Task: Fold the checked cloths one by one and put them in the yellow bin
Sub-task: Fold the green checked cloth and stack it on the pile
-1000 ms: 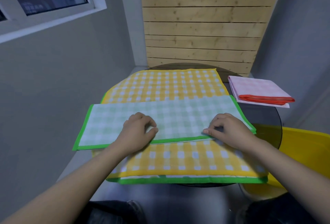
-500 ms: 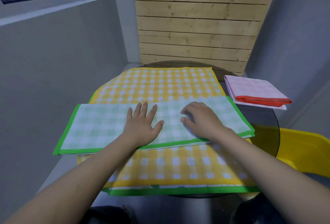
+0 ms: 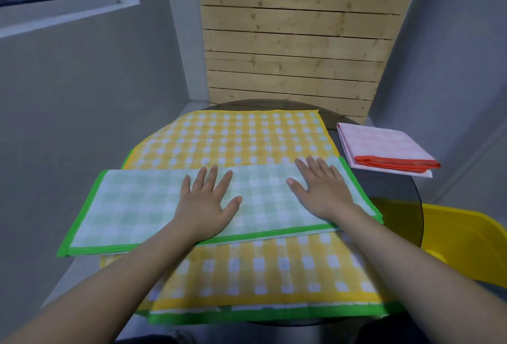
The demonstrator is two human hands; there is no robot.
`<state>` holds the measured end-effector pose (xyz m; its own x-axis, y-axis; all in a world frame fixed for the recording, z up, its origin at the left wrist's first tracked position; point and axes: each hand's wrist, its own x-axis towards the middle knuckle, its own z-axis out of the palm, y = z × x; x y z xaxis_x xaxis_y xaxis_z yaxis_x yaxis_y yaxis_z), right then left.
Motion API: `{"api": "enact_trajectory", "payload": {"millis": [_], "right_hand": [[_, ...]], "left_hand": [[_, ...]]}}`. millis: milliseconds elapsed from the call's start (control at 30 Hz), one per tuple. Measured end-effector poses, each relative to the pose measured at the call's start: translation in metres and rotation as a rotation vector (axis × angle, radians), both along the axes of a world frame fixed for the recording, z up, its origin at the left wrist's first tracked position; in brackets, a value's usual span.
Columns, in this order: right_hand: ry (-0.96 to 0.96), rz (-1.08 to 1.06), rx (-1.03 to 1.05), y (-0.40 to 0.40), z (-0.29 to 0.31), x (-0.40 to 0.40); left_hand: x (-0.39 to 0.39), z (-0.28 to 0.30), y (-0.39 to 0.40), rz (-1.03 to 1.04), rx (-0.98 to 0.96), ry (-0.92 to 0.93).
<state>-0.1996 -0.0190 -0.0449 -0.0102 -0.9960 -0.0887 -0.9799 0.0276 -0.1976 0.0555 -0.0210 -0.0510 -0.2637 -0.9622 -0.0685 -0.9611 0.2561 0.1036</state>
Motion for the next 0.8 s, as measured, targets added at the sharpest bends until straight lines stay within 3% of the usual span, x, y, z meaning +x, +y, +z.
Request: {"api": "enact_trajectory", "payload": {"millis": [200,400,567,800], "right_hand": [[-0.018,-0.058,0.05,0.005,0.007,-0.009],[-0.218,0.209,0.0,0.006,0.011,0.062],[-0.144,0.257,-0.067,0.0,-0.002,0.105],[-0.029,0.254,-0.078,0.0,-0.006,0.106]], "left_hand": [[-0.002,0.002,0.001,-0.004,0.006,0.004],[-0.002,0.002,-0.001,0.0,0.02,0.038],[0.01,0.002,-0.003,-0.021,-0.004,0.099],[0.101,0.0,-0.015,0.229,-0.011,0.117]]}}
